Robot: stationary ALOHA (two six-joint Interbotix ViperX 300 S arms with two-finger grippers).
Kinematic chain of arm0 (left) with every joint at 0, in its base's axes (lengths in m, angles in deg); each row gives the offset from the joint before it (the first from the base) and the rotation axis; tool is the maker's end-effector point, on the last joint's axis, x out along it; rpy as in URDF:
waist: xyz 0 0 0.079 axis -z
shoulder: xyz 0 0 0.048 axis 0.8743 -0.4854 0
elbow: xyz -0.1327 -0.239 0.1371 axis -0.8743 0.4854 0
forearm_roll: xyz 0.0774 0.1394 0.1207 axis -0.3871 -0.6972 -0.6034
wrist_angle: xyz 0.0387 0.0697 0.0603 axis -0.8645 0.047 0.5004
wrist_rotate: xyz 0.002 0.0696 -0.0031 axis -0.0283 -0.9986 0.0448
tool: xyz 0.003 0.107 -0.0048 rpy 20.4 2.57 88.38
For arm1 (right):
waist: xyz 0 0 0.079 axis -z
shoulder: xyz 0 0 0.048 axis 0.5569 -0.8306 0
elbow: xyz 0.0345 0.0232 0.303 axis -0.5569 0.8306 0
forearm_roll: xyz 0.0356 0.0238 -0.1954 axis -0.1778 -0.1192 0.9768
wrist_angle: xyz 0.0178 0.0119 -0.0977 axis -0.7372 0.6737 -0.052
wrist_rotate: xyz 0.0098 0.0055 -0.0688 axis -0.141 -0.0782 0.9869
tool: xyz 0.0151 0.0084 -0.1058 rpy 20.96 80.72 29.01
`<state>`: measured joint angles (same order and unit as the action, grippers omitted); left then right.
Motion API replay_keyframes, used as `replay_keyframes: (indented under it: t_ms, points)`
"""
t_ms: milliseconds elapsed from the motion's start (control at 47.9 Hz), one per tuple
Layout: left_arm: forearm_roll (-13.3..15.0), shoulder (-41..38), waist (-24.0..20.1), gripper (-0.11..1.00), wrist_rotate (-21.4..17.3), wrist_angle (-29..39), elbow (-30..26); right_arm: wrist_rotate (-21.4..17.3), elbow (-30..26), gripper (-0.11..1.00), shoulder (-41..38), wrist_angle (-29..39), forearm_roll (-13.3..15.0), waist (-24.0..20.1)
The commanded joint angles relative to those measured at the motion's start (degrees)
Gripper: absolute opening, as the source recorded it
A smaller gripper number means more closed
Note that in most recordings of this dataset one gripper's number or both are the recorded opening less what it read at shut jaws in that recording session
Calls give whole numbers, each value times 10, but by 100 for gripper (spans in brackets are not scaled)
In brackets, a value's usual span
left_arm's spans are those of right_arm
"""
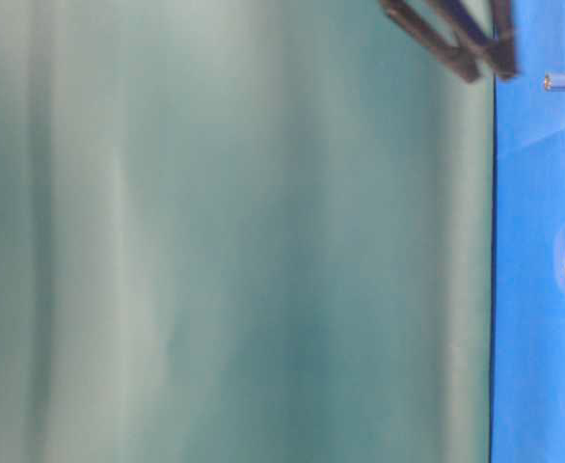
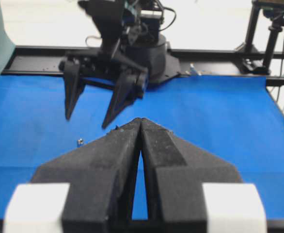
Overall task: Insert the shaft placed at a random location into the center hole of the small gear at another random location.
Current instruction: 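Move the right gripper left to the silver shaft and close on it, then lift the held shaft with the right gripper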
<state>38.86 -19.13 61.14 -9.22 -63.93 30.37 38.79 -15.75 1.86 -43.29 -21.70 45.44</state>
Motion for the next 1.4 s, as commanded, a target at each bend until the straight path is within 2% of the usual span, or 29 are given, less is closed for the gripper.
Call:
replay_keyframes:
  t_ms: [0, 188, 376, 480, 584, 751, 835, 1168, 1273, 1377]
  points:
    - [-1, -2, 1, 0, 1, -6, -9, -2, -13, 75, -25, -22, -5, 1]
    - [-1, -3, 1, 0, 2, -6, -8, -2, -21, 75, -72, -34, -26, 1]
    - [-1, -2, 1, 0, 1, -6, -6, -2, -21, 74, -76, -35, -27, 1]
    - [-2, -3, 1, 0, 2, -6, -5, -2, -22, 68, -76, -34, -28, 1]
    - [-1, -3, 1, 0, 2, -6, -5, -2, -25, 54, -79, -32, -30, 1]
    - [-1, -2, 1, 0, 1, -6, -5, -2, -27, 15, -84, -31, -32, 1]
    - [-1, -2, 1, 0, 1, -6, -5, -2, -27, 3, -84, -31, -32, 2]
    - [-1, -2, 1, 0, 3, -4, -5, -10, -28, 3, -68, -26, -32, 2]
    - [-1, -2, 1, 0, 4, -3, -5, -15, -29, 3, -30, 0, -32, 1]
    - [-1, -3, 1, 0, 4, -4, -5, -13, -33, 3, 22, 54, -32, 1]
